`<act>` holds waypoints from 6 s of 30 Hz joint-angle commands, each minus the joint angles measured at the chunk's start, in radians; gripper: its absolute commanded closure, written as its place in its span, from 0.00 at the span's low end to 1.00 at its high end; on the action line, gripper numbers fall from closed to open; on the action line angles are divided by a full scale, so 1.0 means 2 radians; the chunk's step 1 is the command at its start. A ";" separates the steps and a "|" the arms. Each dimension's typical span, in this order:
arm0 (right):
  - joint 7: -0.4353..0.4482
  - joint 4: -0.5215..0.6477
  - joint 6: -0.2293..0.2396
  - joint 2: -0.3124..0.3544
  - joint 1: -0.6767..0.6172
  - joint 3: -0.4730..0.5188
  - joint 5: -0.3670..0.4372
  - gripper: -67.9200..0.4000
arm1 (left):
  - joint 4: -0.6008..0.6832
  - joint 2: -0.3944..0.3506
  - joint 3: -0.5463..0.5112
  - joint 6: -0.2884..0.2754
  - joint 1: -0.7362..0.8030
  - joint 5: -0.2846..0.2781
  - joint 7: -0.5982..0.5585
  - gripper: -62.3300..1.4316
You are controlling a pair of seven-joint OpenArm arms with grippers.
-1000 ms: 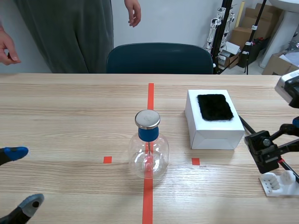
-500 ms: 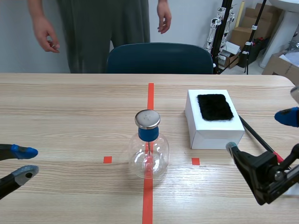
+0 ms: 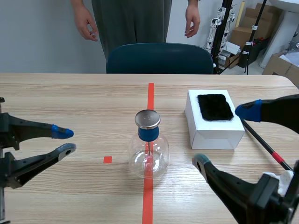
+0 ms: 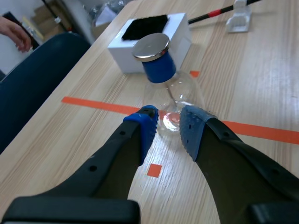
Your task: Do the electroscope experiment. return to the home posture
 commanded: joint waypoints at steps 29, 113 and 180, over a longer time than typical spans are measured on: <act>0.169 -0.046 -0.014 0.008 -0.073 0.003 -0.071 0.07 | 0.070 0.075 -0.045 0.009 0.012 -0.072 0.213 0.00; 0.097 -0.046 -0.024 0.008 -0.056 0.003 -0.073 0.07 | 0.063 0.158 -0.218 0.003 0.159 0.010 0.045 0.05; 0.097 -0.046 -0.024 0.008 -0.056 0.003 -0.073 0.07 | 0.063 0.158 -0.218 0.005 0.159 0.010 0.042 0.04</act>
